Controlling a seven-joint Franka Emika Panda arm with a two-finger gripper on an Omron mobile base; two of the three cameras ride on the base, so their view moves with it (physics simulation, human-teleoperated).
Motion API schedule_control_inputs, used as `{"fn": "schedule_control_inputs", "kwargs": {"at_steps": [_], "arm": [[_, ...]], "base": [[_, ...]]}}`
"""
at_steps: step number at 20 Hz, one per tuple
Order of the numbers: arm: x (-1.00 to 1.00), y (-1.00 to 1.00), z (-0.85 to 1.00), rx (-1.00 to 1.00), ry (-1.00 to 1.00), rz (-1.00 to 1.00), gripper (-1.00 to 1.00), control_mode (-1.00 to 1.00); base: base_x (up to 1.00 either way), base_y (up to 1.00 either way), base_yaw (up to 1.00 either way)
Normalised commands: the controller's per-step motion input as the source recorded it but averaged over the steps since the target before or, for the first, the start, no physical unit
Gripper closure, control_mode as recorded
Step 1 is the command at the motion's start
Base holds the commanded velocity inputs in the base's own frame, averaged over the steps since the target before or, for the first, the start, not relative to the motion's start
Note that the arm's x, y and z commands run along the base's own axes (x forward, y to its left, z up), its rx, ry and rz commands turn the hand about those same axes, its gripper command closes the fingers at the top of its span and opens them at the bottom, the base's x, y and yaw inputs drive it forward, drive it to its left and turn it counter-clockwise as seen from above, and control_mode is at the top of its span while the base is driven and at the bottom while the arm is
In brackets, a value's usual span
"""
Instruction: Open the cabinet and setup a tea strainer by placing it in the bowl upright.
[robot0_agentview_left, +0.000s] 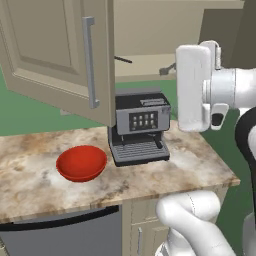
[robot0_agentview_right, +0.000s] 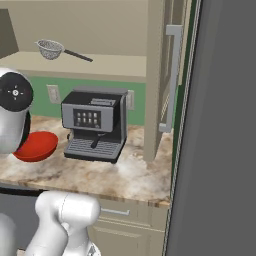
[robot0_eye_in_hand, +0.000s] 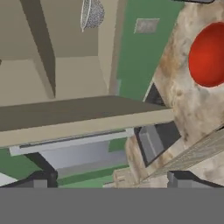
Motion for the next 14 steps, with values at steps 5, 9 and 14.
{"fn": "schedule_control_inputs", "kwargs": {"at_steps": [5, 9, 14], "arm": [[0.65, 0.44, 0.12, 0.26, 0.27, 0.22, -1.0, -1.0], [0.31, 0.0, 0.43, 0.1, 0.21, 0.15, -1.0, -1.0], [0.17, 0.01, 0.08, -0.15, 0.1, 0.09, -1.0, -1.0]], "base": [[0.0, 0.0, 0.0], [0.0, 0.0, 0.0], [0.0, 0.0, 0.0]]}}
